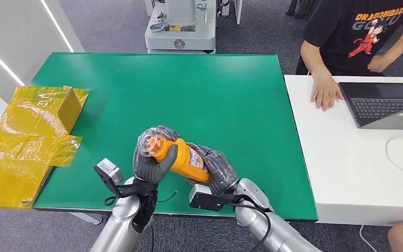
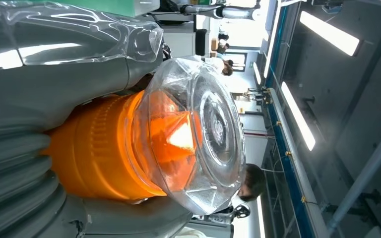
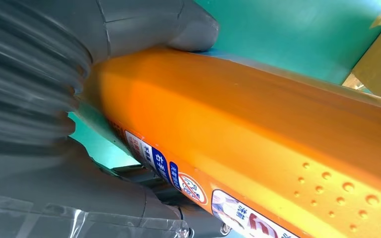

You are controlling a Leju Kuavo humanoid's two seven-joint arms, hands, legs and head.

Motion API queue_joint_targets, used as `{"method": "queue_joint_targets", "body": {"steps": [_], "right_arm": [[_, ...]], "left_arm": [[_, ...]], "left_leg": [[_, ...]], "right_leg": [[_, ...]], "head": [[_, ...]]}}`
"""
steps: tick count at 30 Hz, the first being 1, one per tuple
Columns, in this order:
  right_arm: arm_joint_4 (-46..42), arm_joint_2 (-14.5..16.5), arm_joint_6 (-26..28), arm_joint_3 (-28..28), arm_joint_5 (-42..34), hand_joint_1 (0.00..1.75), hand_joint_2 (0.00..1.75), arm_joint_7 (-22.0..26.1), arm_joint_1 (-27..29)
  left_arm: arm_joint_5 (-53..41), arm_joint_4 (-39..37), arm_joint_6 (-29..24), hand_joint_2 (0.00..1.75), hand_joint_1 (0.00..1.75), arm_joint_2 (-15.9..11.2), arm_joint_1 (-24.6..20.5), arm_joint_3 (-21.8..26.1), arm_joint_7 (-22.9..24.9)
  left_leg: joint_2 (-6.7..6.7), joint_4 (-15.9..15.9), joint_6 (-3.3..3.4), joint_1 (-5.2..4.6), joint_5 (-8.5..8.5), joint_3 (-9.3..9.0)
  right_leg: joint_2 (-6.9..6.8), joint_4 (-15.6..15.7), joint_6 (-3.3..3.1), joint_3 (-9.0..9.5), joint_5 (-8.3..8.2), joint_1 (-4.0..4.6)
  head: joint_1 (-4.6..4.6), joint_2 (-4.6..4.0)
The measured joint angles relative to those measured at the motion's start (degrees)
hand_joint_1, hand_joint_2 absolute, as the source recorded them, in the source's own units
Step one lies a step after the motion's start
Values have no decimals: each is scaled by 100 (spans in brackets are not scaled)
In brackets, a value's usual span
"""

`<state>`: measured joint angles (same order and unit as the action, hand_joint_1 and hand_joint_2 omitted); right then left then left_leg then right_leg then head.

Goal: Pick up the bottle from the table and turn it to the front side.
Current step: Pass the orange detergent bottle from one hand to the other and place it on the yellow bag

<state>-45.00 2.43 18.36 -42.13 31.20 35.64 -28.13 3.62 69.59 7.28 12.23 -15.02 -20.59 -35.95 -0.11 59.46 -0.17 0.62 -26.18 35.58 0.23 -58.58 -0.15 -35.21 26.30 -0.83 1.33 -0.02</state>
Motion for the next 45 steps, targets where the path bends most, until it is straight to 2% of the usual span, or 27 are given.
{"method": "queue_joint_targets", "body": {"steps": [8, 12, 29, 30, 33, 34, 45], "right_arm": [[-352, -9, 101, 56, -48, 175, 175, -215, 225], [-531, -17, 87, 87, -61, 175, 175, -274, 295], [-1204, -13, -100, 156, 188, 175, 175, -308, 306], [-1207, -13, -116, 156, 189, 175, 175, -308, 301], [-1206, -13, -166, 156, 190, 175, 175, -303, 286], [-1206, -13, -181, 156, 189, 175, 175, -301, 283], [-1128, -7, -181, 142, 142, 175, 175, -157, 279]], "left_arm": [[-137, 26, -7, 175, 174, 3, -28, -26, 141], [-203, 120, -22, 175, 0, 3, -18, -28, 220], [-582, 216, 116, 175, 0, -80, 63, -159, 406], [-574, 216, 114, 175, 18, -86, 67, -159, 385], [-507, 222, 75, 175, 149, -92, 97, -158, 230], [-462, 235, 64, 175, 175, -91, 116, -157, 168], [-144, 369, 5, 175, 175, -63, 319, -144, -127]], "left_leg": [[-1, -1, 0, 0, 0, 1], [-2, -1, 0, 0, 0, 2], [-1, -1, 0, 0, 0, 1], [-1, -1, 0, 0, 0, 1], [-1, -1, 0, 0, 0, 1], [-2, -1, 0, 0, 0, 1], [-2, -1, 0, 0, 0, 1]], "right_leg": [[-1, 0, 0, 1, 0, 0], [-1, 0, 0, 1, 0, 0], [-2, 0, 0, 1, 0, 0], [-1, 0, 0, 1, 0, 0], [-1, -1, 0, 1, 0, 0], [-2, 0, 0, 1, 0, 0], [-2, 0, 0, 1, 0, 0]], "head": [[0, 0], [-1, 0], [0, 0], [0, 0], [-1, 0], [-1, 0], [0, 0]]}}
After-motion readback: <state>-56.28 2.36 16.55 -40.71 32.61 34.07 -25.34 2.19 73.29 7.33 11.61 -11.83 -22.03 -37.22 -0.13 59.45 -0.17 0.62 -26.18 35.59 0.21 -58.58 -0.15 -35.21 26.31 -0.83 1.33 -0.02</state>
